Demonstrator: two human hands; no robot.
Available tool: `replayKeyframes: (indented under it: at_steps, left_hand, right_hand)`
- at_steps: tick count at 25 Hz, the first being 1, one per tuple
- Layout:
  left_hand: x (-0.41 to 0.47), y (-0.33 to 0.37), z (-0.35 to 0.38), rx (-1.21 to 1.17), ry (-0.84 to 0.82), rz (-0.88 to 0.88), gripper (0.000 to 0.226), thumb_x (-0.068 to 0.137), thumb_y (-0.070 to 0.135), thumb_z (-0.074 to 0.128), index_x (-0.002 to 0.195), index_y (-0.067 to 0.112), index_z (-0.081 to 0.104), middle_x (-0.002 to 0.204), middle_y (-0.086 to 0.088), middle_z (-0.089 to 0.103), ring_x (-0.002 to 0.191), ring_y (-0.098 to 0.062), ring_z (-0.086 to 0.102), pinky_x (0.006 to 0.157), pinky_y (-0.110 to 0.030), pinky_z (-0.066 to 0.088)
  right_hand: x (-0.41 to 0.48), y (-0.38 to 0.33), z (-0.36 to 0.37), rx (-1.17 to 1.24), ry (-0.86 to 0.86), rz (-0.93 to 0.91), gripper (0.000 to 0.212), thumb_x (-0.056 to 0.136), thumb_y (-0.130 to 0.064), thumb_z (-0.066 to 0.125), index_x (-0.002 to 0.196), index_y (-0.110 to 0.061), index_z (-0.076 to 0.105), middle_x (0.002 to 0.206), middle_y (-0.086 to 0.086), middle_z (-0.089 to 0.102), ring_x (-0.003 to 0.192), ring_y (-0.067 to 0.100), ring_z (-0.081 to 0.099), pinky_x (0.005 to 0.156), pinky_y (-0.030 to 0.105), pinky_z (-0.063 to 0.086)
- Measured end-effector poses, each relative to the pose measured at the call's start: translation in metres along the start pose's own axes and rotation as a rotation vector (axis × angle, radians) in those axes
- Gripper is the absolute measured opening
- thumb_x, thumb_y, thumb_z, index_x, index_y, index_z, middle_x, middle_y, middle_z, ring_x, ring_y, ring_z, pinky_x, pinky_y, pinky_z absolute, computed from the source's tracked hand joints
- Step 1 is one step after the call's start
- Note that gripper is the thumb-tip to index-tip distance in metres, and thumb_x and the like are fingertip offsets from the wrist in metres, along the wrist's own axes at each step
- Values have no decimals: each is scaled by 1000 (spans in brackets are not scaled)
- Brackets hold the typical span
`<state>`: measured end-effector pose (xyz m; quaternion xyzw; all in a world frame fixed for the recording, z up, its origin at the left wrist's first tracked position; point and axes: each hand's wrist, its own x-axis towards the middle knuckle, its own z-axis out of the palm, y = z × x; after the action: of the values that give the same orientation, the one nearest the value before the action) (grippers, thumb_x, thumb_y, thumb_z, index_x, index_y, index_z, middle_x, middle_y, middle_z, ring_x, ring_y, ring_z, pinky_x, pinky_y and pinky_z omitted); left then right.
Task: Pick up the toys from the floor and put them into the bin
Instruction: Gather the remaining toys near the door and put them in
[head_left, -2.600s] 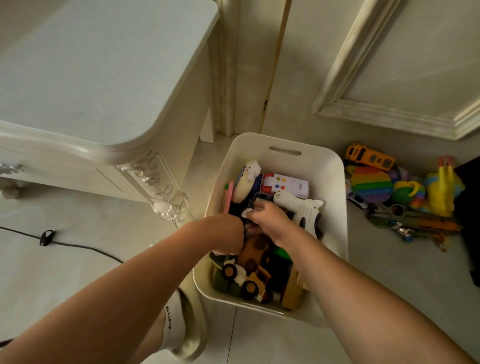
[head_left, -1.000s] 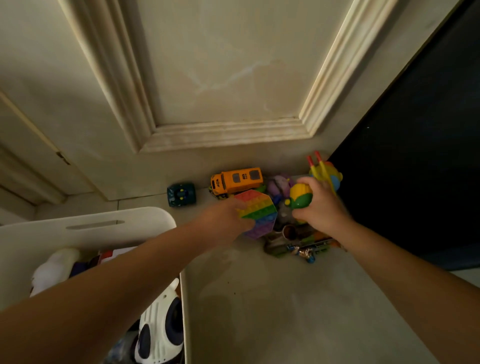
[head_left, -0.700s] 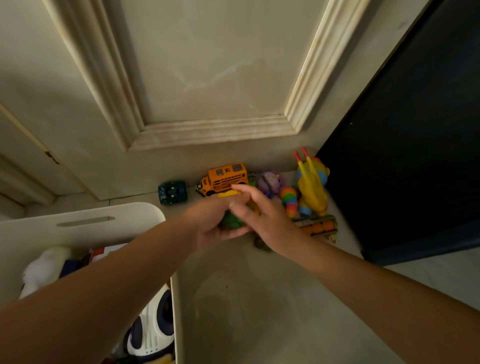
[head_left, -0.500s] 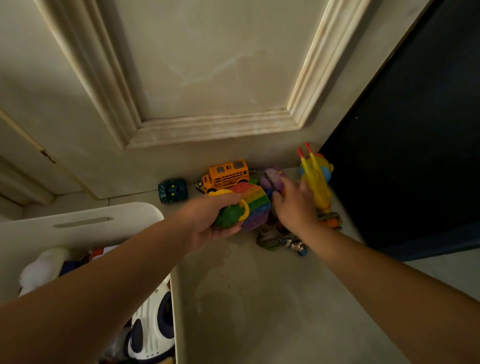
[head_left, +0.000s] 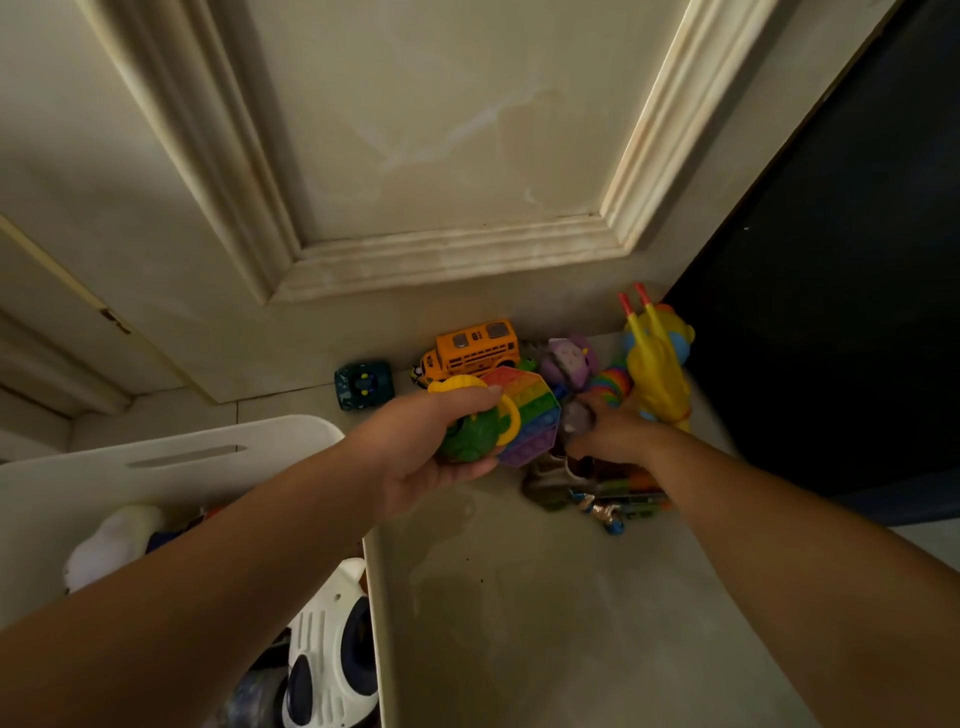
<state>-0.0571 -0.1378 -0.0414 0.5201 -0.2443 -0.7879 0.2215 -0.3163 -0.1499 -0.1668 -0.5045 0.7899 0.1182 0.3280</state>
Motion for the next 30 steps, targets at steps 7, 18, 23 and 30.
replayKeyframes:
  at_steps: [7, 18, 23, 30]
  left_hand:
    - [-8, 2, -5, 39, -117, 34, 53, 64, 27, 76, 114, 12, 64, 98, -7, 75, 79, -18, 74, 60, -29, 59]
    - [-12, 6, -9, -2, -115, 57, 50, 65, 26, 77, 112, 11, 66, 101, -9, 74, 81, -20, 74, 63, -30, 60]
    - [-23, 7, -9, 9, -139, 86, 57, 61, 28, 77, 114, 10, 65, 100, -9, 74, 80, -19, 73, 62, -30, 59]
    - [-23, 2, -13, 7, -145, 78, 53, 62, 27, 78, 111, 11, 67, 104, -10, 74, 88, -23, 73, 62, -30, 59]
  right_hand:
    - [-3, -5, 11, 258, 35, 61, 92, 69, -60, 68, 147, -41, 23, 150, 18, 25, 131, 39, 40, 106, 42, 40]
    - [-37, 22, -16, 418, 225, -196, 55, 69, -28, 79, 119, -32, 57, 94, 1, 64, 78, 12, 61, 56, 21, 48]
    - [-60, 42, 6, 138, 86, -339, 69, 57, -39, 82, 117, -42, 48, 109, 6, 54, 94, 26, 61, 74, 35, 53]
    - [-58, 51, 46, -125, 159, -475, 103, 64, -31, 83, 148, -34, 23, 134, 12, 25, 100, 33, 60, 89, 32, 52]
